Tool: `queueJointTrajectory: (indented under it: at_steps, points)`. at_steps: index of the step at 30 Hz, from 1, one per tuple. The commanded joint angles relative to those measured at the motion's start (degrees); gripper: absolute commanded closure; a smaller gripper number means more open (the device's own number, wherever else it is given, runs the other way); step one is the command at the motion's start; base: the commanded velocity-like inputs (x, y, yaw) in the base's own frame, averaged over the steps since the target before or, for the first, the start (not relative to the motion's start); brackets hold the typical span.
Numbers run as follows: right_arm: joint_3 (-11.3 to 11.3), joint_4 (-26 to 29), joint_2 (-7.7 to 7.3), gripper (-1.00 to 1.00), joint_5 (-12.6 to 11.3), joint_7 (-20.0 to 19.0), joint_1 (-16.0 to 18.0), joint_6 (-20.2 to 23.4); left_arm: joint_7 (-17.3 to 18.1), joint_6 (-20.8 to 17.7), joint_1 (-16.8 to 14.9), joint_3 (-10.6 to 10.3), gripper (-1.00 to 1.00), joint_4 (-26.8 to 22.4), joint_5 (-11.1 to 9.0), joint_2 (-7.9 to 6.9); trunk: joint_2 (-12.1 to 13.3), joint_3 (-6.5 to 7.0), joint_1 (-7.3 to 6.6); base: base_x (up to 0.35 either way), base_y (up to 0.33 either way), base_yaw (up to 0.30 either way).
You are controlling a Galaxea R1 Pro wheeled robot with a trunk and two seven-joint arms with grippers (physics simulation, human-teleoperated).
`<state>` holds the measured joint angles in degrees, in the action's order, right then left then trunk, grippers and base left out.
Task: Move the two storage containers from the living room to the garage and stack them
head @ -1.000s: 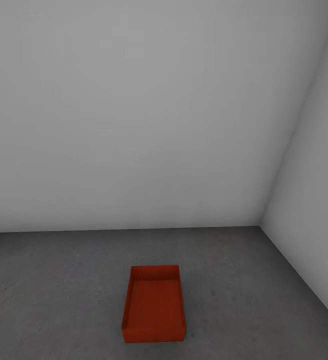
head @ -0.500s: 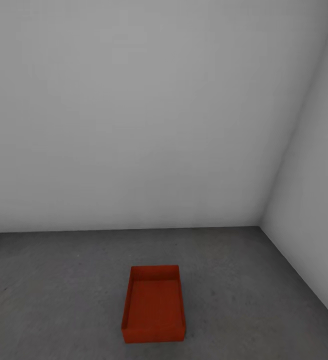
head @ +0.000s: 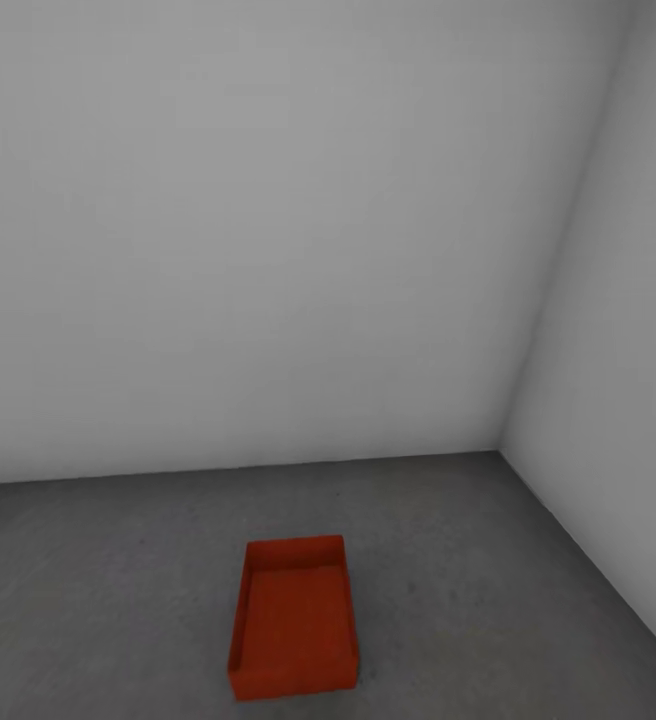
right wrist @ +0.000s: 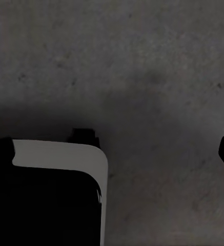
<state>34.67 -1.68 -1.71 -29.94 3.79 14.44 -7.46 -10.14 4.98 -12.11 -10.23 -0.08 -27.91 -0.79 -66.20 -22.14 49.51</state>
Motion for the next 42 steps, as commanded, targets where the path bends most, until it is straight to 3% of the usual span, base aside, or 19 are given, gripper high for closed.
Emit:
queueJointTrajectory:
  at_steps: [1,11,25,42]
  points:
    - [0.48,-0.16,0.04,-1.00,-0.47,-0.01,0.07,-0.27,-0.14,0.12,-0.02,-0.49,-1.00,-0.01,-0.48,0.00,-0.03,0.02,0.00,0.000,0.000,-0.188]
    - [0.49,-0.16,0.03,-1.00,-0.40,-0.01,0.07,-0.21,-0.14,0.18,-0.03,-0.49,-1.00,-0.01,-0.48,0.00,-0.03,0.70,0.00,0.000,0.000,-0.186]
    - [0.54,-0.14,0.03,-1.00,-0.09,-0.15,0.07,0.05,-0.14,0.21,-0.02,-0.49,-1.00,-0.01,-0.48,0.00,-0.03,0.80,0.00,0.000,0.000,-0.040]
    - [0.49,-0.16,-0.08,-1.00,0.14,-0.18,0.07,0.07,-0.14,0.21,-0.02,-0.49,-1.00,-0.01,-0.48,0.00,-0.03,0.80,0.00,0.000,0.000,-0.236]
